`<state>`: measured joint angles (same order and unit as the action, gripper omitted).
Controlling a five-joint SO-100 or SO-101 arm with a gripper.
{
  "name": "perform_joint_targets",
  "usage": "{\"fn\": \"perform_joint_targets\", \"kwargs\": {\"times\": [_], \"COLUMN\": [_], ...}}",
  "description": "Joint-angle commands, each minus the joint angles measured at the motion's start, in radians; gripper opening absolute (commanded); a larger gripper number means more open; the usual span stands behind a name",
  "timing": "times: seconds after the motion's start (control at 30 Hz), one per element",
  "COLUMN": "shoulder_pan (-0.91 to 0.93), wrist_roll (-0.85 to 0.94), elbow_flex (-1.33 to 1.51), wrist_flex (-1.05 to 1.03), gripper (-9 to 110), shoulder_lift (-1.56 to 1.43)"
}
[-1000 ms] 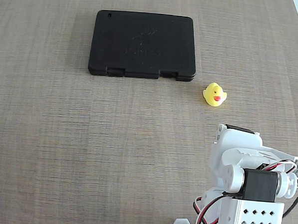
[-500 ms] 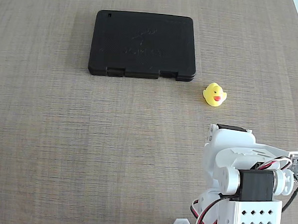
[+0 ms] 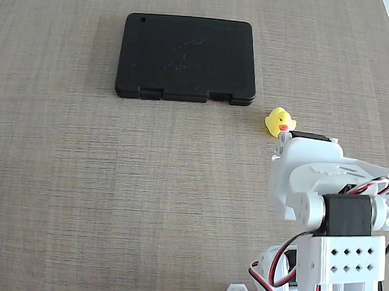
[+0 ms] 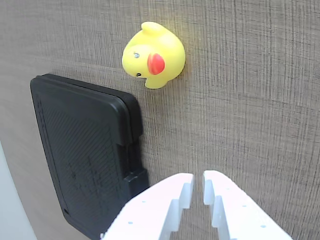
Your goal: Grasp a duck and put it on the black surface.
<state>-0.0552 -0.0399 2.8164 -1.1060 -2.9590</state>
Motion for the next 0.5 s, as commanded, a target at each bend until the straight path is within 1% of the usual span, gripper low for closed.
{"fn": "perform_joint_targets", "kwargs": {"times": [0.0,0.1,0.23,0.3,0.47], "shoulder_pan": [-0.008,-0.008,-0.008,-0.008,-0.006], "wrist_roll": [0.008,0.008,-0.005,-0.005,-0.006], "elbow_flex": [-0.158,-0.262,-0.385,-0.445,-0.575], "wrist_flex": [0.02,0.021,0.021,0.021,0.021], "gripper": [10,21,33,35,32], "shoulder_lift": [0.282,0.437,0.65,0.767,1.04]}}
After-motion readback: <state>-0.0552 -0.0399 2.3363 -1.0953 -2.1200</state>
